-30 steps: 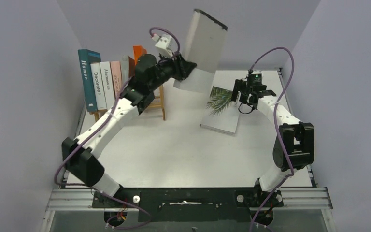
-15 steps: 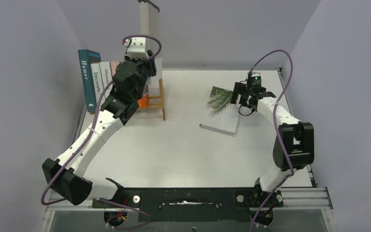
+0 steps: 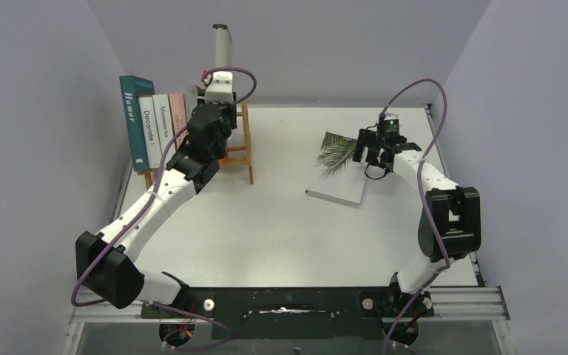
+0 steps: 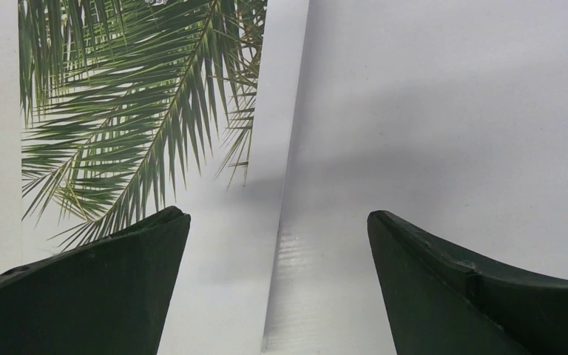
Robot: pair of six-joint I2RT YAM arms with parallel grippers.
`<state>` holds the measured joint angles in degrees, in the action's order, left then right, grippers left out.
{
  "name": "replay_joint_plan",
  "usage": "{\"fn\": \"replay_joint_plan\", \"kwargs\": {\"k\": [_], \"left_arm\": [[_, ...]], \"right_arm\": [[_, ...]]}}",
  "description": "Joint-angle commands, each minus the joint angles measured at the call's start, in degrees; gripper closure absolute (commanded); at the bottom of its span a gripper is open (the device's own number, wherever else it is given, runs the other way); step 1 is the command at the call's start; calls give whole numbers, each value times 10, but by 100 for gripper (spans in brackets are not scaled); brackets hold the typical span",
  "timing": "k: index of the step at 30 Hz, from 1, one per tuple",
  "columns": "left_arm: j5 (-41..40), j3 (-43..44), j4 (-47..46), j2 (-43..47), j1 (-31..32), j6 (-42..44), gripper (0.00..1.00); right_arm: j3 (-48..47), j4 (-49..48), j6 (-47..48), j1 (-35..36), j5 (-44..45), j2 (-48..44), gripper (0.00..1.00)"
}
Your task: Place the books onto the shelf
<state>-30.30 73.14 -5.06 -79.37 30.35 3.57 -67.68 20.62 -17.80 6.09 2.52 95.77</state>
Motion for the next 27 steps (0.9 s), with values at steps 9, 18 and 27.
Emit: {"fn": "replay_joint_plan", "kwargs": {"k": [9, 18, 27], "left_arm": [[3, -88, -168, -5, -33, -17, 100], [30, -138, -228, -36, -48, -56, 100], [39, -173, -273, -65, -56, -70, 100]], "right_arm": [[-7, -20, -7, 9, -2, -26, 2], [-7, -16, -3, 9, -1, -29, 2], [-7, -15, -2, 9, -2, -31, 2]]}}
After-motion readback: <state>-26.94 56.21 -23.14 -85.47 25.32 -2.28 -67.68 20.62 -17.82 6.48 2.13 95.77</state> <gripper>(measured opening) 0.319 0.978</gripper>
